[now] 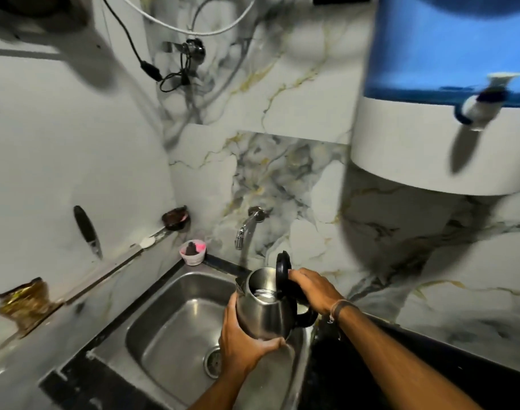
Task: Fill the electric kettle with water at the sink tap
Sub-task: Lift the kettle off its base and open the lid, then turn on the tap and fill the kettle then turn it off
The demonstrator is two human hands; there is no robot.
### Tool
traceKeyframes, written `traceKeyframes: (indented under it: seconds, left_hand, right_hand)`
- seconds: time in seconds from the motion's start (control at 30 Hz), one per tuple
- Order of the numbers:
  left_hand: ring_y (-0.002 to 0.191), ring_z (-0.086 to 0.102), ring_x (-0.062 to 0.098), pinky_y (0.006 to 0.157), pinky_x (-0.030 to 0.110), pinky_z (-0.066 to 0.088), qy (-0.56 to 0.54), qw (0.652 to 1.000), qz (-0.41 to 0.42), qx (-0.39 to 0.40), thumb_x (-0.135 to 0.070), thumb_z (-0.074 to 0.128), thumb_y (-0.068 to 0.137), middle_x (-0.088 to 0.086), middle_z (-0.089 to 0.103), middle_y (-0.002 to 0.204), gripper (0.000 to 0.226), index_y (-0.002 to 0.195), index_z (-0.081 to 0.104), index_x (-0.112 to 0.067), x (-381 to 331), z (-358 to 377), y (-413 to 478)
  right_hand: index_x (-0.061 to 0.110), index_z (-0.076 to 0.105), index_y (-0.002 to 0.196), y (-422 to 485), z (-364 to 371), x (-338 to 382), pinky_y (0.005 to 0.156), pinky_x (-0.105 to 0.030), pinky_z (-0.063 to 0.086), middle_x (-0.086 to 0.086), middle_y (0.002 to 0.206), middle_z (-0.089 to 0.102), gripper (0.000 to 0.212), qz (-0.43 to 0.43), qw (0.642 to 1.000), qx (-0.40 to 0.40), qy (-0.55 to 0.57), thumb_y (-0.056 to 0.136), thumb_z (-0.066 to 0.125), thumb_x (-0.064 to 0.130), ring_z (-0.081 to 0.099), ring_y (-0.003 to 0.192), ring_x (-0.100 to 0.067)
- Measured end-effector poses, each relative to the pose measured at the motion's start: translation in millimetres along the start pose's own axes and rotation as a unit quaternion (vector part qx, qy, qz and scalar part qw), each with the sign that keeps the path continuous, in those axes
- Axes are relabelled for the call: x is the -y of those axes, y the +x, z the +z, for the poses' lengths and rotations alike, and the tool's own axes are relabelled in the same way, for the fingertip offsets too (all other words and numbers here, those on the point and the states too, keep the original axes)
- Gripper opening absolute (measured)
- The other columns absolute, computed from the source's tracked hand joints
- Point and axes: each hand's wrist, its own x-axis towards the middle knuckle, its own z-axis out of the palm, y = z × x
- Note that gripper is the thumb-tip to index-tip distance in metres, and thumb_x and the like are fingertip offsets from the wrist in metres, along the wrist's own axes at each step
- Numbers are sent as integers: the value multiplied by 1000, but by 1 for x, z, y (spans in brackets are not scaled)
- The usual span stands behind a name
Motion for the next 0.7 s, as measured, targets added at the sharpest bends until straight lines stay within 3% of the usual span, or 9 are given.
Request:
traceKeyframes:
  seconds: [0.13,0.2,0.27,0.37,0.43,0.53,0.6,0.67,0.7]
  left_hand:
    - [141,60,9,111,46,60,-21,1000,-13,19,-60,109,26,-30,56,154,160,164,27,-61,41,-24,38]
    - [142,60,6,112,46,60,-41,998,-17,45,-54,112,28,-31,57,155,160,163,28,-64,63,-33,61]
    - [146,59,9,115,49,58,-67,995,-9,77,-44,115,30,-24,58,158,158,164,33,-58,85,-38,84]
    - [150,57,17,119,50,55,-70,993,-2,100,-40,115,27,-16,55,162,159,164,35,-47,114,-42,111]
    - [149,56,19,120,50,54,-69,990,10,120,-40,114,27,-13,54,162,160,166,34,-38,127,-43,123]
    - [150,51,17,122,44,50,-51,984,12,169,-48,113,29,-11,49,162,163,167,27,-34,152,-42,148]
    - [154,44,13,126,42,46,-35,973,14,227,-61,113,32,-10,41,169,169,172,23,-28,168,-44,163]
    - [159,40,16,129,47,44,-46,959,8,279,-64,108,48,-8,38,174,159,175,20,-27,180,-50,181]
    - [161,41,21,130,50,42,-65,958,-11,279,-64,99,60,-3,39,176,141,174,22,-30,180,-55,193]
  right_hand:
    - [24,71,78,35,44,10,65,-35,52,1,77,68,46,2,990,25,137,68,55,66,60,66,-15]
    - [22,69,77,56,68,10,67,-36,49,-3,74,66,38,23,982,16,185,72,57,58,59,64,-17]
    - [25,70,73,75,89,5,69,-37,48,-3,72,67,35,41,978,4,202,71,58,58,62,65,-18]
    - [25,80,74,97,116,-4,69,-25,55,4,80,80,35,53,972,-21,228,71,63,56,73,74,-11]
    - [25,84,75,106,129,-9,75,-28,56,5,84,83,30,57,968,-45,240,76,63,47,75,83,-10]
    - [23,85,82,124,150,-17,83,-35,56,-1,89,84,29,71,963,-61,254,81,62,40,76,86,-13]
    - [20,85,84,131,157,-25,81,-33,57,-3,90,83,30,86,958,-68,267,81,63,41,76,86,-14]
    - [19,84,83,138,162,-31,76,-28,57,-2,88,82,30,101,951,-84,278,80,64,42,75,84,-14]
    - [19,83,82,140,163,-33,74,-27,57,-1,86,81,30,106,951,-89,278,80,64,42,74,83,-14]
